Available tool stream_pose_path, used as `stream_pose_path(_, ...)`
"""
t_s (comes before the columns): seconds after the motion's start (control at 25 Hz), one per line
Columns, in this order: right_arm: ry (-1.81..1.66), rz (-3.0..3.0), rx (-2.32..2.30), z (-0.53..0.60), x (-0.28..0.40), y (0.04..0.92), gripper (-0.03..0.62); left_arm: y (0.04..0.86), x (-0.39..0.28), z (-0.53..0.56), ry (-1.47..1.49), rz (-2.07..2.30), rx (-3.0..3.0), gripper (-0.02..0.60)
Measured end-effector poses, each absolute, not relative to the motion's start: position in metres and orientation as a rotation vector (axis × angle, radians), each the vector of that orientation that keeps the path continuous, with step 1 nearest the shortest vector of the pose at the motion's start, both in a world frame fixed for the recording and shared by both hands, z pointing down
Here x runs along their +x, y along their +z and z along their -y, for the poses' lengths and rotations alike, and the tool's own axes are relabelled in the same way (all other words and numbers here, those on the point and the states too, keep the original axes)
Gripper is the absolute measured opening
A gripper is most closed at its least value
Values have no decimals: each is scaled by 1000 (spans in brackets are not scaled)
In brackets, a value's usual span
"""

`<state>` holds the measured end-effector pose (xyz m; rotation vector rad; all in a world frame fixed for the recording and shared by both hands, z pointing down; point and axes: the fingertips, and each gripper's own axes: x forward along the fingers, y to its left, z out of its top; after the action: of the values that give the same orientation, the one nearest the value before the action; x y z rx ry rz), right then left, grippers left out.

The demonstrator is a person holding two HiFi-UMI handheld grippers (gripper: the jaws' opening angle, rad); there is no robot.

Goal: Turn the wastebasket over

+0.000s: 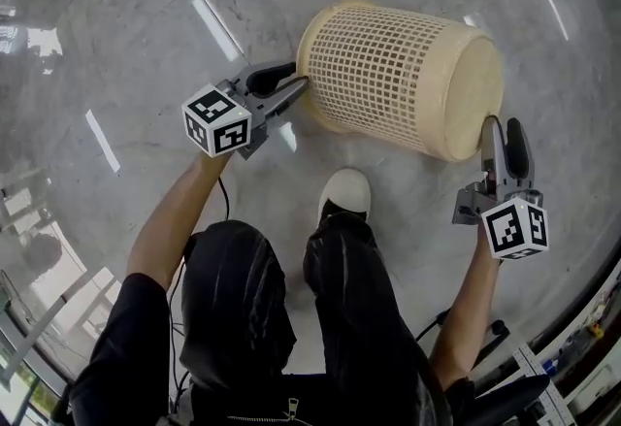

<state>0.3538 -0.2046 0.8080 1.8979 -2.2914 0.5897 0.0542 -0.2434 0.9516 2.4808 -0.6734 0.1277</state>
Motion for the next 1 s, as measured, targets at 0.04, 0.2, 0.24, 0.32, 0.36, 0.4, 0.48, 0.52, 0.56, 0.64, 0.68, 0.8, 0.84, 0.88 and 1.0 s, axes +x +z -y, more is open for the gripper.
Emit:
stream_pose_path(0.04,593,2274,1905,203,358,811,250,952,53,243,123,665,2471,118)
stream_pose_path(0.2,608,2267,1899,197,361,815,250,952,51,243,132,671,2439,91)
stream_pose_path(0.24,587,2267,1893,197,360,814,250,951,50,244,147,693,2438,85)
stream_pose_path(0.32,537,2263,1862,197,357,813,250,946,46,248,157,751,2430,71)
stream_pose_path(0.36,526,2261,1846,196,355,815,250,941,42,251,145,780,2421,66)
stream_pose_path(0.4,528,2258,1829,196,352,817,250,936,37,255,126,810,2412,60)
stream_pose_path(0.48,541,2251,1790,195,345,826,250,923,25,264,92,878,2401,48)
stream_pose_path(0.52,540,2246,1765,195,340,831,242,917,19,269,78,910,2401,42)
stream_pose_path(0.56,534,2239,1737,194,336,837,226,910,14,273,63,936,2401,37)
stream_pose_path(0.64,521,2231,1689,193,327,850,189,897,7,278,35,975,2401,29)
stream_pose_path(0.68,522,2233,1672,194,324,856,163,892,5,279,28,993,2401,27)
stream_pose_path(0.8,563,2265,1651,198,313,872,127,883,-5,282,36,1040,2405,25)
stream_pose_path(0.84,570,2272,1640,201,306,876,118,881,-12,283,43,1053,2409,24)
stream_pose_path(0.88,568,2273,1618,205,297,880,114,878,-20,284,49,1069,2415,23)
stream_pose_path(1.0,572,2277,1541,210,271,893,106,868,-45,286,56,1123,2427,23)
